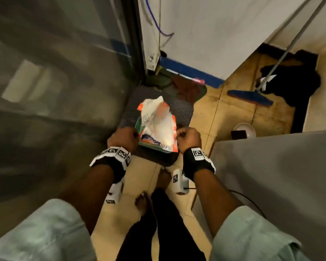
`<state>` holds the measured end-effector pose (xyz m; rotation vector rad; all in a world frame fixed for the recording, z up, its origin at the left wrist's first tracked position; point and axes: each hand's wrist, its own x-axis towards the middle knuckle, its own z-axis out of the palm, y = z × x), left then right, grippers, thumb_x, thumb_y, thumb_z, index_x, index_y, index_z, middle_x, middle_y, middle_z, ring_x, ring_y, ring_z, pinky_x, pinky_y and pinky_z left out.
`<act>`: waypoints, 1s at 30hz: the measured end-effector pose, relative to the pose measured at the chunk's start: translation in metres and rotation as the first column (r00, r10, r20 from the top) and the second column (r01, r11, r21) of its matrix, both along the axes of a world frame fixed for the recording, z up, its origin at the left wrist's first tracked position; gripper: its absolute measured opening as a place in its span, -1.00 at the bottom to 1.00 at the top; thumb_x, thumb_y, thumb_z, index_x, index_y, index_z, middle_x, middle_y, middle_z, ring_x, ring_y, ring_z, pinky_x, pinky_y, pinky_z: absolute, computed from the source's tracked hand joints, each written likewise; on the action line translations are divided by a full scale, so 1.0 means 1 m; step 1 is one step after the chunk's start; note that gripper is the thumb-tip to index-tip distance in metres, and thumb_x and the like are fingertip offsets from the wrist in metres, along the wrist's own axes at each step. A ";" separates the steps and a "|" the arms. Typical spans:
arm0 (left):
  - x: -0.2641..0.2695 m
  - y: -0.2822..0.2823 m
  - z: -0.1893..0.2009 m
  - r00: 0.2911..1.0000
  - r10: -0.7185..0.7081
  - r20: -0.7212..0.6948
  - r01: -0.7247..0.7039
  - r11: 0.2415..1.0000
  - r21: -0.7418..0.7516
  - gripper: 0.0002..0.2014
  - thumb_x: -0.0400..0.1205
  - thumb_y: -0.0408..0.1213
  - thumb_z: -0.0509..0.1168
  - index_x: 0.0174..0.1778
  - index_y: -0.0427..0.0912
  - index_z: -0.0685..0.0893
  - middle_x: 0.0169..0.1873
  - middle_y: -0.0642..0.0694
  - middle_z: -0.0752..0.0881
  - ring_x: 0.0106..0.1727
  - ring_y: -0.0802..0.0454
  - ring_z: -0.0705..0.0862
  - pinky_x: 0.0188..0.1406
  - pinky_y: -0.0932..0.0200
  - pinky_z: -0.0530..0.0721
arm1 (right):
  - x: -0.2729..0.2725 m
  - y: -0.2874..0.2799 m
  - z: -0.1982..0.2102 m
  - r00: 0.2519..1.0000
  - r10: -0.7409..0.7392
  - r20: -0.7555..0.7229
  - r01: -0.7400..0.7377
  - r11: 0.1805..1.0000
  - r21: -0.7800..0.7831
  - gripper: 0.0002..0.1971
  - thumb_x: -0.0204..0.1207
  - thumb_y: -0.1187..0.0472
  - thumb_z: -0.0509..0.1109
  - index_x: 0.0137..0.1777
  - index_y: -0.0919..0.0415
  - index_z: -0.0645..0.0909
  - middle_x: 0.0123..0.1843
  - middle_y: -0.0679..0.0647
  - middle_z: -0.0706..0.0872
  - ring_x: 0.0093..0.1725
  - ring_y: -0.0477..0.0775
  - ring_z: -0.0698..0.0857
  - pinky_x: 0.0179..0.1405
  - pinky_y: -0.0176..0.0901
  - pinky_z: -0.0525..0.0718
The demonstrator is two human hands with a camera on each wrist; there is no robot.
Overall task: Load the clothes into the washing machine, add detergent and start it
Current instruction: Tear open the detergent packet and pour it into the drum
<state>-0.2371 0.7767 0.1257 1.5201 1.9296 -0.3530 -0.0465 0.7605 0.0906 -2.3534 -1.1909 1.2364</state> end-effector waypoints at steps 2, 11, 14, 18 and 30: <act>-0.002 0.005 -0.019 0.997 0.067 -0.029 -0.068 0.998 -0.011 -0.71 0.62 -0.07 0.30 0.13 -0.16 0.73 0.11 -0.34 0.71 0.12 -0.37 0.70 0.01 -0.07 0.65 | -0.007 0.006 -0.014 0.999 0.038 -0.011 -0.038 0.999 -0.020 -0.77 0.45 0.34 0.33 -0.04 0.15 0.81 0.04 0.15 0.83 0.09 0.25 0.75 0.11 -0.10 0.68; -0.009 0.006 -0.058 0.996 0.072 -0.047 -0.076 0.991 -0.106 -0.72 0.67 -0.16 0.23 0.15 -0.24 0.71 0.10 -0.41 0.69 0.10 -0.38 0.67 0.03 -0.09 0.63 | -0.016 0.006 -0.031 0.996 0.074 0.046 -0.072 0.996 -0.056 -0.80 0.53 0.30 0.32 0.01 0.23 0.77 0.04 0.31 0.79 0.08 0.40 0.72 0.05 0.08 0.72; -0.011 0.005 -0.047 0.994 0.087 -0.063 -0.092 0.993 -0.077 -0.75 0.66 -0.21 0.21 0.14 -0.22 0.69 0.11 -0.37 0.68 0.12 -0.38 0.67 0.01 -0.07 0.63 | -0.012 0.000 -0.021 0.996 0.046 0.074 -0.040 0.996 -0.085 -0.75 0.55 0.24 0.28 0.10 0.14 0.76 0.10 0.29 0.78 0.08 0.41 0.71 0.08 0.08 0.72; -0.005 -0.002 -0.019 0.996 0.052 -0.072 -0.054 0.998 -0.038 -0.67 0.67 -0.02 0.24 0.11 -0.19 0.73 0.08 -0.31 0.72 0.10 -0.35 0.70 -0.02 -0.06 0.64 | -0.015 -0.014 -0.004 0.997 0.031 0.073 -0.023 0.994 -0.110 -0.66 0.62 -0.03 0.24 0.03 0.18 0.75 0.05 0.31 0.76 0.02 0.40 0.71 -0.03 0.02 0.67; 0.034 -0.063 0.100 0.936 -0.350 0.042 0.339 0.926 0.166 -0.55 0.70 0.11 0.07 0.00 -0.14 0.73 0.01 -0.21 0.76 0.07 -0.27 0.70 -0.07 0.01 0.61 | -0.019 -0.107 0.129 0.968 -0.053 0.244 0.059 0.998 -0.017 -0.70 0.59 0.01 0.25 0.07 0.17 0.72 0.09 0.27 0.75 0.08 0.36 0.70 -0.04 -0.04 0.63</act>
